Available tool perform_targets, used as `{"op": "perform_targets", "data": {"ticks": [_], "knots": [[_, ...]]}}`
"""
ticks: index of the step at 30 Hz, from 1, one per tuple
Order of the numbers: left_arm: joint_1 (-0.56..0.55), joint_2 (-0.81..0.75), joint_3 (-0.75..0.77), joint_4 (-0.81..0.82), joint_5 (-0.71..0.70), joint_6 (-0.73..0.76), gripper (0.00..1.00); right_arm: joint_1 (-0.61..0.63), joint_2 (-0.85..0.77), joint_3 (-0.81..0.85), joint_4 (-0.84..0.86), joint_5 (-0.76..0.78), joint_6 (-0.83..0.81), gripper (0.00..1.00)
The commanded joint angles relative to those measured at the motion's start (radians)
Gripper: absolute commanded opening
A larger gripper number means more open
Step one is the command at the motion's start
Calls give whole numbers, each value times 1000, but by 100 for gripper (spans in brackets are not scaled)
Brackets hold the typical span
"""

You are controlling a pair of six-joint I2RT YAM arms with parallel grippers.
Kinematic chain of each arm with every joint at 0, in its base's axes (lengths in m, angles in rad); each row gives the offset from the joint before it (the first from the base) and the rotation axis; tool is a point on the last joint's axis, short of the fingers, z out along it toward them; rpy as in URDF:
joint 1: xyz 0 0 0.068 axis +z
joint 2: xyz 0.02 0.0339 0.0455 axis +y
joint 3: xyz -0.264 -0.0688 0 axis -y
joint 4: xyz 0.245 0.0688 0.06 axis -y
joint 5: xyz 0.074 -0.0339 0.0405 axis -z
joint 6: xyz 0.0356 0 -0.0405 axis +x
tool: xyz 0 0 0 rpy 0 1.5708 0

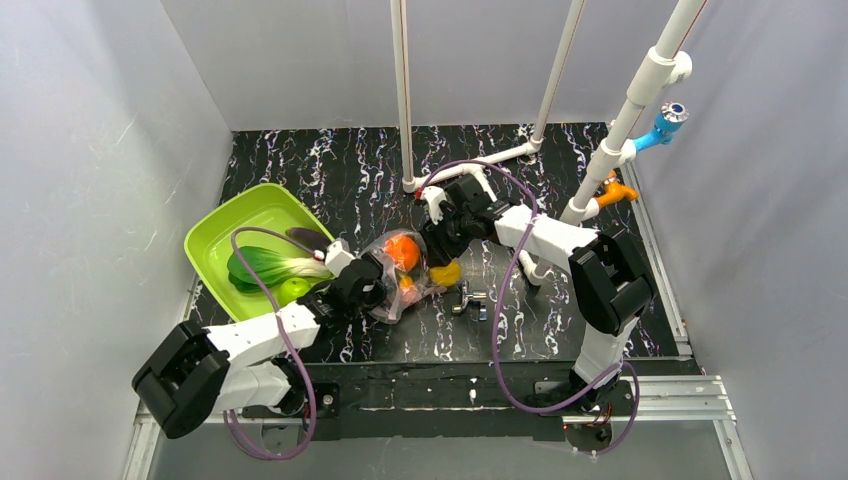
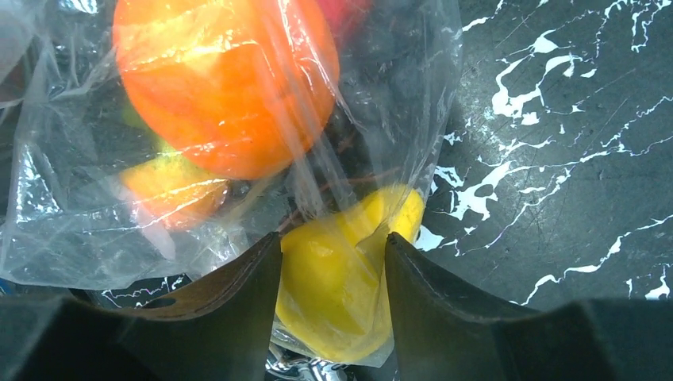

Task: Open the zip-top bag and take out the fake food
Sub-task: Pick up the fake fruit from the zipper food storage bag.

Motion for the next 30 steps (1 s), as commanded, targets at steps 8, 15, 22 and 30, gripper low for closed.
{"op": "perform_targets", "data": {"ticks": [8, 15, 22, 30], "knots": [[37, 118, 52, 74, 0, 77, 51, -6, 26, 39, -38, -39, -10, 48], [47, 220, 142, 34, 92, 150, 77, -7, 44, 50, -56, -61, -18, 50], [51, 346, 202, -77, 129, 152, 63, -6, 50, 56, -70, -67, -25, 50], [52, 413, 313, -296, 116, 226, 0, -7, 50, 59, -75, -57, -27, 49]]}}
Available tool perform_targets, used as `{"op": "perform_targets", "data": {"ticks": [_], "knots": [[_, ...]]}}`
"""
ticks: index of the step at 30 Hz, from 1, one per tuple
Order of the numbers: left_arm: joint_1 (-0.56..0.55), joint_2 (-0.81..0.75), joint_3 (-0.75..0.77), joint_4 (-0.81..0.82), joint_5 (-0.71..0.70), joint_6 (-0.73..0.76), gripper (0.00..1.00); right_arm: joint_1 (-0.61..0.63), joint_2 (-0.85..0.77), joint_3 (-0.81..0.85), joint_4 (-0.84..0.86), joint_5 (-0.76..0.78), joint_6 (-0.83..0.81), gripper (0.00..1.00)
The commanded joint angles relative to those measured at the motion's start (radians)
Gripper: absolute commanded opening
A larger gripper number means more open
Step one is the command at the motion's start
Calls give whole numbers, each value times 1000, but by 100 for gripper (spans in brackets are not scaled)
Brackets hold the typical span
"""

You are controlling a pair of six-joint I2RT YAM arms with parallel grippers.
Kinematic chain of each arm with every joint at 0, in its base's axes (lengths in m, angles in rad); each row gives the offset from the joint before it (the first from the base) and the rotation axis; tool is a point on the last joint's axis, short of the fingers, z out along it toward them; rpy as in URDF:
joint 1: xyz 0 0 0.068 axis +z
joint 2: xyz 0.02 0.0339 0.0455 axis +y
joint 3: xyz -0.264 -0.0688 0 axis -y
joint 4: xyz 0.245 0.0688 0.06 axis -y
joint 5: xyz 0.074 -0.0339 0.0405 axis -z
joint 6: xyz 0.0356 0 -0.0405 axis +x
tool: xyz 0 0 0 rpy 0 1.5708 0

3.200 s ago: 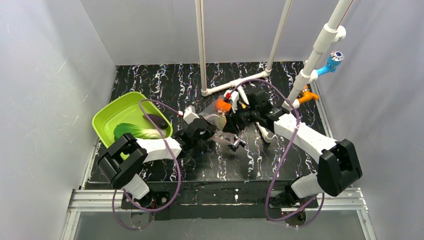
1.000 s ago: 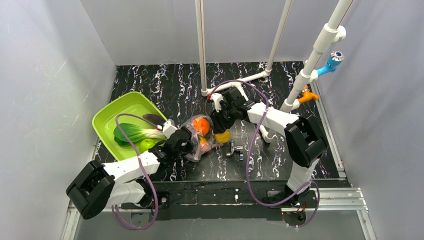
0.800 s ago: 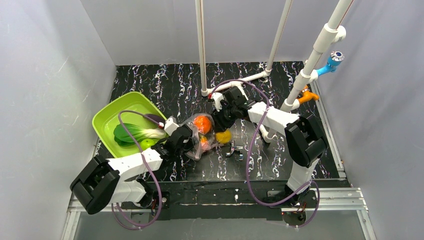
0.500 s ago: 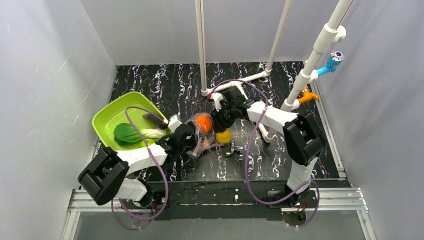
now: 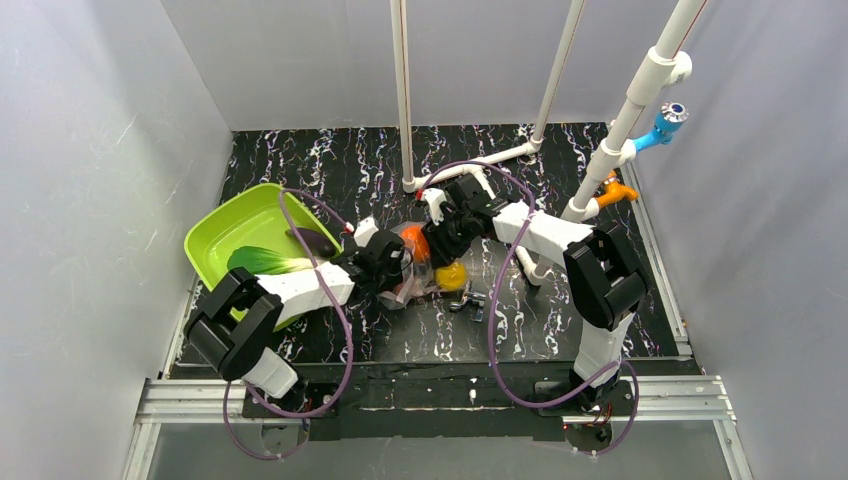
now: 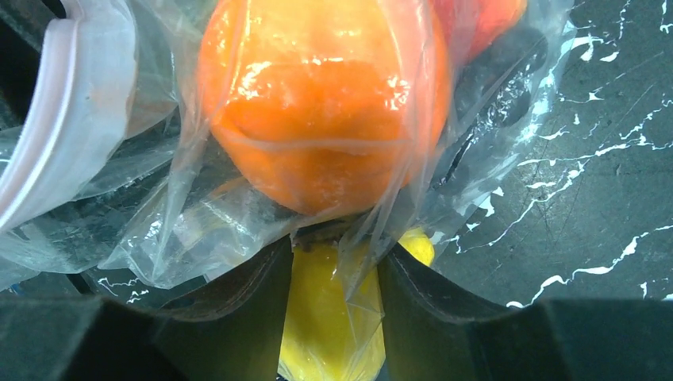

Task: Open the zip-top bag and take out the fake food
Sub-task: Pick up the fake fruit from the zipper food storage bag.

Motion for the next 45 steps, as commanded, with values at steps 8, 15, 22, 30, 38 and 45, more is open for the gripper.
{"op": "perform_targets", "data": {"ticks": [8, 15, 22, 30, 38, 45], "knots": [[13, -231, 13, -335, 12, 170, 0, -11, 30, 46, -45, 78, -11, 45], [59, -398, -158, -187, 142, 90, 10, -15, 39, 50, -52, 114, -14, 40], [89, -442, -218, -190, 158, 33, 21, -15, 41, 48, -53, 101, -17, 39], [91, -574, -348, -198, 123, -62, 36, -15, 45, 49, -57, 90, -18, 40], [91, -571, -352, -291, 53, -37, 48, -15, 49, 51, -61, 87, -20, 40], [91, -598, -341, -345, 14, -4, 48, -15, 52, 51, -62, 83, -21, 40]]}}
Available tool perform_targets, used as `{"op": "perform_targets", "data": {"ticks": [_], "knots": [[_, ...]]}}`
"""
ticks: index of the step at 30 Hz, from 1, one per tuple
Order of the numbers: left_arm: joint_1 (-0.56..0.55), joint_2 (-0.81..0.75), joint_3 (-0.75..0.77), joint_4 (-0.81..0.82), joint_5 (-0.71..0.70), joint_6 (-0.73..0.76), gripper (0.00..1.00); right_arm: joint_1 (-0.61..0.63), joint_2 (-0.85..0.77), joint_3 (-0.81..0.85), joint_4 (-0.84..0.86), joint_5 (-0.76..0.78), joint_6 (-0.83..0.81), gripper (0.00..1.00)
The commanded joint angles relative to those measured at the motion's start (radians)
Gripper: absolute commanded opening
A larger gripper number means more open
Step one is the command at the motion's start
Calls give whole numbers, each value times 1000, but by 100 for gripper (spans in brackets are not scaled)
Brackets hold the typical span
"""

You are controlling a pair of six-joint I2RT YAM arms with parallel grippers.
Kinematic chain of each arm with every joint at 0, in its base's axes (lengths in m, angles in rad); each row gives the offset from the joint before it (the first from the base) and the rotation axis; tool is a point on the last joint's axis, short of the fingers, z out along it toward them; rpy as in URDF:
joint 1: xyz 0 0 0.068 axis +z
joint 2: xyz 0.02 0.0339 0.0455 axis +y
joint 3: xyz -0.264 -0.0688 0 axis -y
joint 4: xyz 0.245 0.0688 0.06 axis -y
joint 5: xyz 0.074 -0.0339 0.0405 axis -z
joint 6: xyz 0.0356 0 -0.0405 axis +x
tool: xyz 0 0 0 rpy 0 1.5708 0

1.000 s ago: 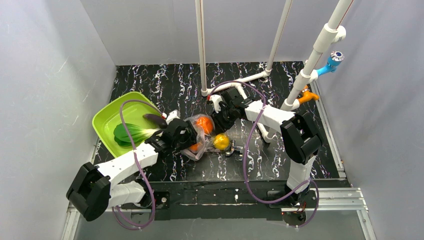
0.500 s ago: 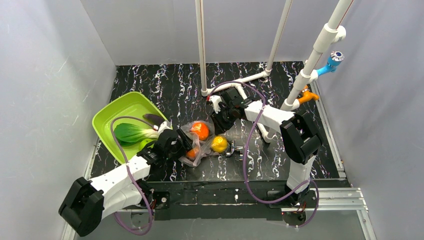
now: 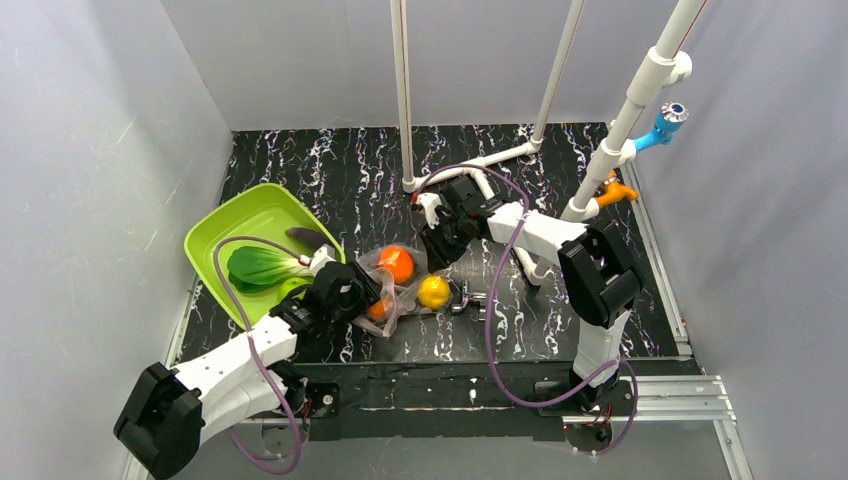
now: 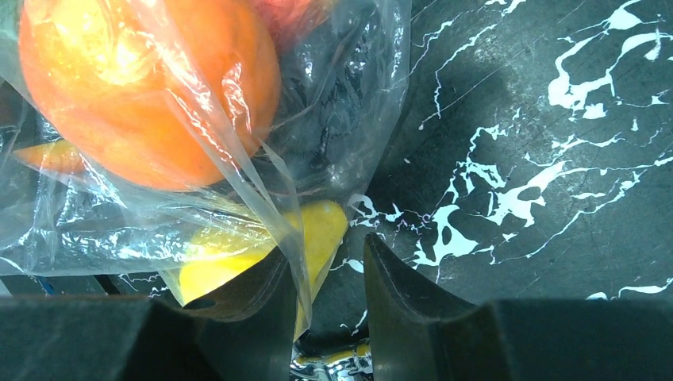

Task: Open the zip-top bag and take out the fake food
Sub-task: Pick up the fake fruit from the zipper food storage bag.

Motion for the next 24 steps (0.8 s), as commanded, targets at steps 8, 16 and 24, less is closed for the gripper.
{"op": "perform_targets", "data": {"ticks": [8, 16, 24], "knots": [[8, -181, -94, -153, -47, 79, 64, -25, 28, 33, -37, 94, -36, 40], [8, -82, -75, -182, -63, 82, 71, -25, 30, 33, -39, 94, -37, 40], [8, -112, -66, -26, -16, 93, 76, -23, 33, 33, -43, 91, -37, 40]]}}
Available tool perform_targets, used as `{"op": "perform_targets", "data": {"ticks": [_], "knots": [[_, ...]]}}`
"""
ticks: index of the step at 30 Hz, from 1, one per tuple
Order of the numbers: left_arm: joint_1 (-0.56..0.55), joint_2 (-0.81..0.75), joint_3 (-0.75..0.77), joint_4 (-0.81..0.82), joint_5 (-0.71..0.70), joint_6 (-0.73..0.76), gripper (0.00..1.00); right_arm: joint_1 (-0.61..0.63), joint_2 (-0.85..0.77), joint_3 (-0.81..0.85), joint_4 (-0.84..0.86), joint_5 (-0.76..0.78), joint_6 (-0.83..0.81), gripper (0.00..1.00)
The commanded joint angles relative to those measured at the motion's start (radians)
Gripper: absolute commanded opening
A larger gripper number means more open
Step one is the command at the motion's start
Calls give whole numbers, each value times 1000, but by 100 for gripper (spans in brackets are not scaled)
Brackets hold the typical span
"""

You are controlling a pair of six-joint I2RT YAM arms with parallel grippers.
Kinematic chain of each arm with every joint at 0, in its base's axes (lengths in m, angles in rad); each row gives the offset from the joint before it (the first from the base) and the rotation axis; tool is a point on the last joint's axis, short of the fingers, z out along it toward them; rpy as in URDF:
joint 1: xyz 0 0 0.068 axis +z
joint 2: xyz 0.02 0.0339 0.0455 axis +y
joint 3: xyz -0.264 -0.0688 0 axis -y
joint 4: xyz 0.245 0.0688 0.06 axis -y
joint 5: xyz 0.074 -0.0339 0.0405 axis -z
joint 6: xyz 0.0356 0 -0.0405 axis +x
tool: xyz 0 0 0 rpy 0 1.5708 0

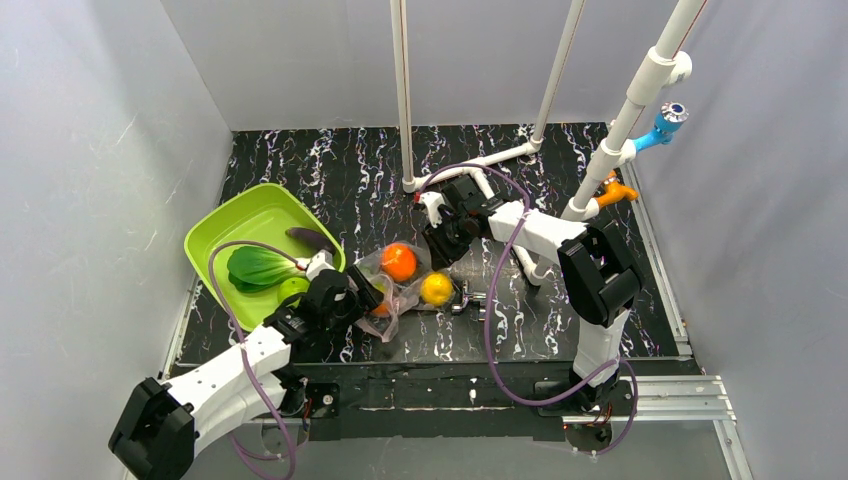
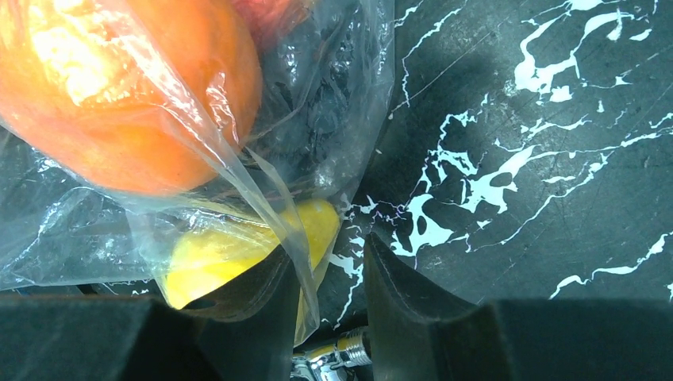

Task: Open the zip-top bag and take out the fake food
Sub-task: Pick up the fake fruit from the zipper food storage bag.

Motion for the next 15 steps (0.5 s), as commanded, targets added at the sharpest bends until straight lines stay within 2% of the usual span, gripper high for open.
{"op": "perform_targets", "data": {"ticks": [1, 4, 7, 15], "knots": [[8, -26, -2, -12, -23, 26, 76, -15, 28, 31, -35, 58, -32, 40], [8, -8, 16, -23, -60, 14, 72, -14, 31, 32, -37, 58, -34, 40], [8, 19, 13, 49, -43, 8, 70, -11, 33, 32, -37, 58, -34, 40], [9, 68, 27, 176, -18, 3, 72, -8, 38, 33, -38, 58, -37, 40]]}}
